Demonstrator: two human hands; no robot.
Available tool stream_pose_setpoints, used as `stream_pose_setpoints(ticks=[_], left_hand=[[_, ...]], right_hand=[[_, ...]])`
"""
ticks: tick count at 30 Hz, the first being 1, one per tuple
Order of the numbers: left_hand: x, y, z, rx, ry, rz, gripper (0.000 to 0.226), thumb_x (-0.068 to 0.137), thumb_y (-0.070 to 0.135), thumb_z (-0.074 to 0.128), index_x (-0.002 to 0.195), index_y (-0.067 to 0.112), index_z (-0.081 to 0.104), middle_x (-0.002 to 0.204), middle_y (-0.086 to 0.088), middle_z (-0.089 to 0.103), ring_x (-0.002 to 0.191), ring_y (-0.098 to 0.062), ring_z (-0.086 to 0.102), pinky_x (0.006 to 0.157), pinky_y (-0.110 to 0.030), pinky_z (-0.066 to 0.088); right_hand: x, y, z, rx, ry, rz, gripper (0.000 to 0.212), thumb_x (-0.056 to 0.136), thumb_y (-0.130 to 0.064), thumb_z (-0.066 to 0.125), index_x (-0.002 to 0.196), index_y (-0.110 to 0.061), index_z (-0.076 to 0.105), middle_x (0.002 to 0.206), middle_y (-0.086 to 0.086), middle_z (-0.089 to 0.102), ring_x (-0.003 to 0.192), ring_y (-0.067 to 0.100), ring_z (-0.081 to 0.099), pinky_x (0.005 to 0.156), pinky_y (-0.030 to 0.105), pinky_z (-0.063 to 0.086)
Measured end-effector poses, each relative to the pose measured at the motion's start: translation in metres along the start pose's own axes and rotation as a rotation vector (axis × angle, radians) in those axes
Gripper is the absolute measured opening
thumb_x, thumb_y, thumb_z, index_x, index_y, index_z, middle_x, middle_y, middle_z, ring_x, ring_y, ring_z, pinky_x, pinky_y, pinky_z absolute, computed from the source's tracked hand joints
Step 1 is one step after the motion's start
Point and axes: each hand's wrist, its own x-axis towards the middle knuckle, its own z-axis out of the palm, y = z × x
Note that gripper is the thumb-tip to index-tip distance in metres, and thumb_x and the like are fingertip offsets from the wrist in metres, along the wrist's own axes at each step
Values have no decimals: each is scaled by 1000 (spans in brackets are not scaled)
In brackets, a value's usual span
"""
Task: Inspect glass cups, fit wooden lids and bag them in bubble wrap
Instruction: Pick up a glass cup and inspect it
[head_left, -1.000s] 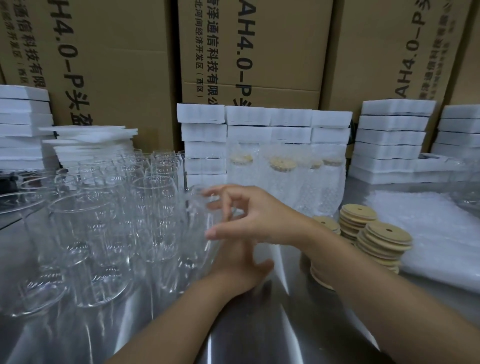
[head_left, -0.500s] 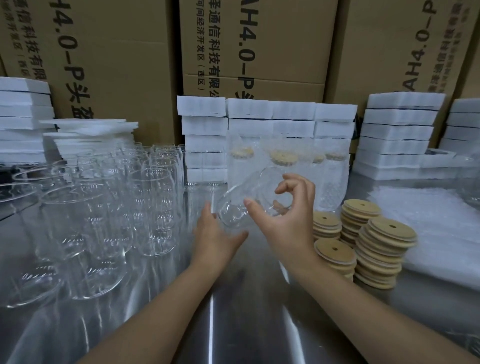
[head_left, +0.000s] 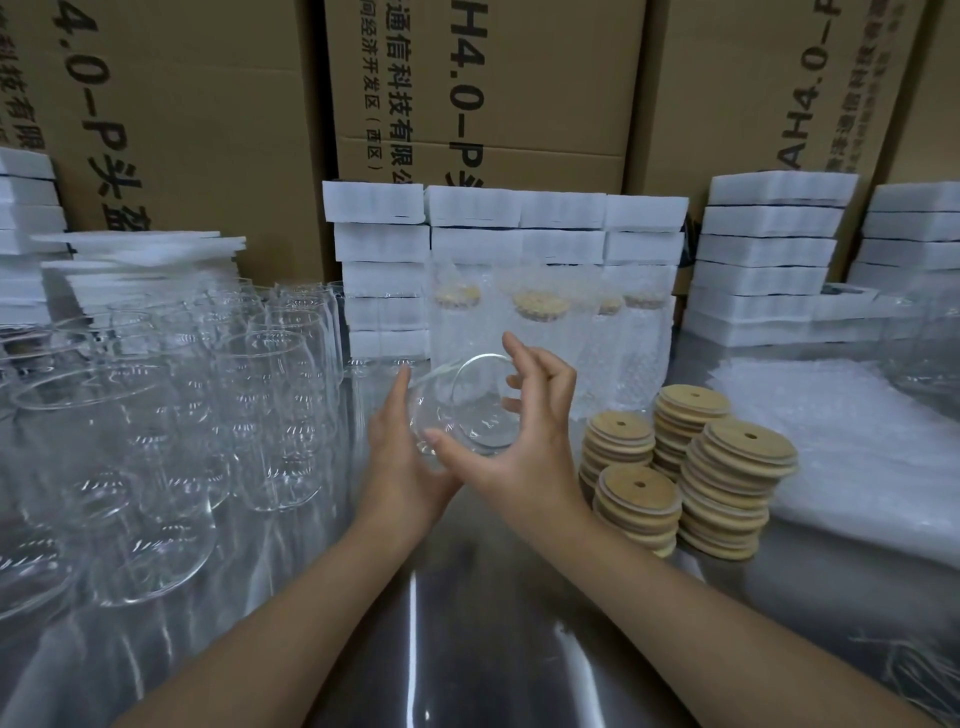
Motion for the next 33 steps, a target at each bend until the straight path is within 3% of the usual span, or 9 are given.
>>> stream_pose_setpoints(ticks=[5, 8, 13, 15, 17, 21, 26, 28, 33], left_hand=[[6, 0, -2, -129, -35, 30, 96, 68, 10, 87, 147, 21, 32, 146, -5, 44, 132, -16, 47, 106, -37, 44], [4, 5, 0, -174, -16, 66, 89, 69, -3, 84, 139, 19, 33, 132, 11, 48, 109, 19, 50, 84, -2, 43], [1, 3, 4, -255, -26, 116, 84, 71, -19, 73, 135, 17, 32, 120, 23, 42, 101, 33, 45, 75, 7, 37], [1, 2, 4, -291, -48, 112, 85, 69, -8, 79, 138, 13, 34, 128, 12, 45, 105, 28, 47, 73, 7, 39], [2, 3, 3, -359, -56, 41, 98, 59, 30, 81, 143, 8, 34, 134, 3, 45, 106, 21, 50, 73, 3, 42], [3, -2, 7, -428, 6, -28, 118, 47, 89, 68, 139, 21, 41, 125, 19, 50, 109, 17, 53, 92, -14, 45], [3, -1, 3, -326, -65, -27, 128, 45, 94, 62, 142, 13, 40, 142, -13, 49, 120, -10, 56, 109, -39, 41], [3, 3, 0, -215, -74, 11, 115, 57, 86, 62, 143, 13, 37, 141, -11, 48, 128, -18, 51, 109, -46, 42], [2, 2, -2, 21, -108, 52, 103, 59, 51, 68, 147, 27, 20, 137, -14, 53, 131, -23, 49, 110, -39, 40]], right_hand=[[-1, -4, -2, 55, -50, -47, 89, 68, -40, 75, 143, -20, 31, 131, -2, 29, 130, 13, 35, 109, 30, 35], [-2, -6, -3, 80, -76, -97, 75, 72, -37, 70, 136, -26, 33, 131, -5, 32, 130, 10, 35, 110, 23, 31], [-3, -8, -4, 112, -155, -75, 74, 74, -25, 70, 133, -37, 28, 136, -5, 39, 132, 7, 37, 111, 26, 31], [-3, -7, -5, 133, -176, -60, 75, 73, -26, 71, 133, -35, 28, 137, -4, 40, 132, 11, 39, 110, 33, 35], [-3, -7, -5, 137, -177, -51, 75, 71, -28, 73, 131, -35, 29, 134, -6, 41, 130, 11, 41, 109, 36, 37], [-2, -7, -3, 147, -121, -33, 73, 61, -35, 79, 116, -41, 32, 122, -9, 43, 119, 12, 49, 100, 37, 44], [-1, -7, -3, 158, -64, 27, 73, 51, -54, 80, 108, -41, 35, 117, -9, 45, 115, 11, 49, 98, 29, 45], [0, -7, -2, 161, -40, 61, 73, 48, -59, 77, 105, -39, 36, 114, -10, 46, 114, 8, 49, 96, 21, 42], [0, -8, 1, 172, 21, 122, 66, 48, -58, 79, 96, -37, 39, 104, -14, 47, 108, 4, 50, 91, 14, 41]])
